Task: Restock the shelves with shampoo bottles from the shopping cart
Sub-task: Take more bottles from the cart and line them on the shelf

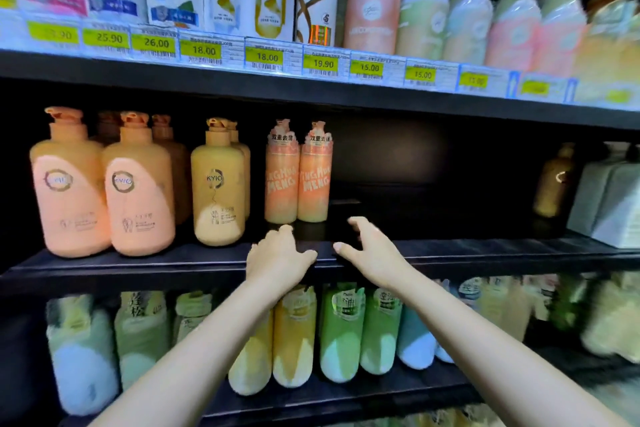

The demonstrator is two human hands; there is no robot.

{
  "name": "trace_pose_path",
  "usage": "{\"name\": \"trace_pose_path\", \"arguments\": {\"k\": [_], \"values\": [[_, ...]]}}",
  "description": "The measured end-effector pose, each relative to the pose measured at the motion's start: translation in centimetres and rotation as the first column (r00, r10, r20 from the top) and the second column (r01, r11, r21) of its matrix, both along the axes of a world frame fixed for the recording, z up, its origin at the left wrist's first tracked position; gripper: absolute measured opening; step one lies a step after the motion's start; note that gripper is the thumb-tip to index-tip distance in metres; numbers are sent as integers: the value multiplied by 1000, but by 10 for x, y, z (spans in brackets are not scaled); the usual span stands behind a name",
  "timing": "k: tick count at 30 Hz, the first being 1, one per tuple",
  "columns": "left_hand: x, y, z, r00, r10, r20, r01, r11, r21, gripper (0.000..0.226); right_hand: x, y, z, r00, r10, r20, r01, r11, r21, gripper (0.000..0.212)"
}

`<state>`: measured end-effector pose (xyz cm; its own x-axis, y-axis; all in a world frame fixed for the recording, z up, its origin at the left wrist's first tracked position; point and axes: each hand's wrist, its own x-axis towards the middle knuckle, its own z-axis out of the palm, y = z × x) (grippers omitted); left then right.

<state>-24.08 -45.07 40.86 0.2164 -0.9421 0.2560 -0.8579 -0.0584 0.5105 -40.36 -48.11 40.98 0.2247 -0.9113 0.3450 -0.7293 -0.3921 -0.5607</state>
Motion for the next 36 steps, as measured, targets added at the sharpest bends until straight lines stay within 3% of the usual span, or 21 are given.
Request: {"name": "trace_pose_path", "arguments": {"k": [6,11,14,20,22,25,31,36], "values": [[-9,115,-44,980,-184,76,196,961,-196,57,-39,98,-27,991,86,-102,-97,990,-102,60],[-27,219,-138,964,-193,183,203,979,-36,87,-75,189,-104,956,135,-262,-153,987,-53,60],[-39,288,-200,973,-179,143,164,980,109,81,-82,242,-170,936,190,-295,-186,982,42,60],[-20,441,-307,999,3,50,-19,948,319,65,-52,345,-286,854,418,-310,-308,886,348,56],[-3,490,-326,996,92,8,-86,895,437,68,-36,382,-310,819,495,-291,-349,832,432,56],[23,546,-339,981,195,18,-178,850,496,73,-8,429,-335,768,578,-274,-379,757,533,58],[77,616,-352,945,326,6,-282,808,517,62,49,491,-354,764,607,-218,-391,705,592,57],[144,649,-347,949,315,16,-282,824,491,63,118,525,-361,788,577,-215,-355,711,607,57]]}}
